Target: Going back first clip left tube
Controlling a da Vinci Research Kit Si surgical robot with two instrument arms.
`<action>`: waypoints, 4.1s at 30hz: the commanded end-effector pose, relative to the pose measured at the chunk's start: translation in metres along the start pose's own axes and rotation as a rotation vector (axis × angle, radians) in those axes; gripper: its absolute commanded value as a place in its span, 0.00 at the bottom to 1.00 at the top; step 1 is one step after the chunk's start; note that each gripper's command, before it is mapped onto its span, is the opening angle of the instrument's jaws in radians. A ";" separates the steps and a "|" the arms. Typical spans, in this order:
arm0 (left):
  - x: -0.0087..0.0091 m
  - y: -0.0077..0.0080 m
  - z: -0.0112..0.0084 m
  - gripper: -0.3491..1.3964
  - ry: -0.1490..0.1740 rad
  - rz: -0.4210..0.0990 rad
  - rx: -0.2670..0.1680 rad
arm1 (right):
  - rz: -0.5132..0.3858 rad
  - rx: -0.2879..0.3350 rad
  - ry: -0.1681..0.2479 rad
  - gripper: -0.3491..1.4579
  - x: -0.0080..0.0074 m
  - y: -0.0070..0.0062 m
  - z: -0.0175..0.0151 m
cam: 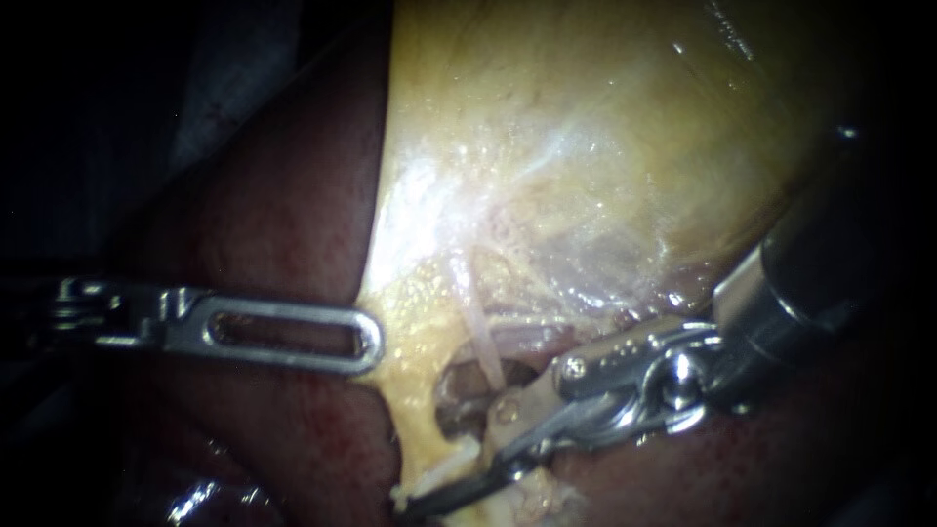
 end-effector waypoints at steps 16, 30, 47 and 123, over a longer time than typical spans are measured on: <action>-0.0002 0.0005 0.0000 0.00 0.000 -0.002 0.004 | -0.006 -0.014 0.012 0.46 0.0002 0.0001 -0.0017; 0.0003 -0.0002 0.0009 0.00 -0.004 0.000 0.001 | -0.009 -0.034 0.013 0.47 0.0005 0.0002 0.0016; 0.0005 -0.0005 0.0012 0.00 -0.004 0.000 0.000 | -0.012 -0.068 0.027 0.48 0.0009 -0.0002 0.0023; 0.0006 -0.0005 0.0012 0.00 -0.007 0.007 -0.002 | -0.117 -0.181 -0.074 0.52 -0.0001 -0.0035 0.0005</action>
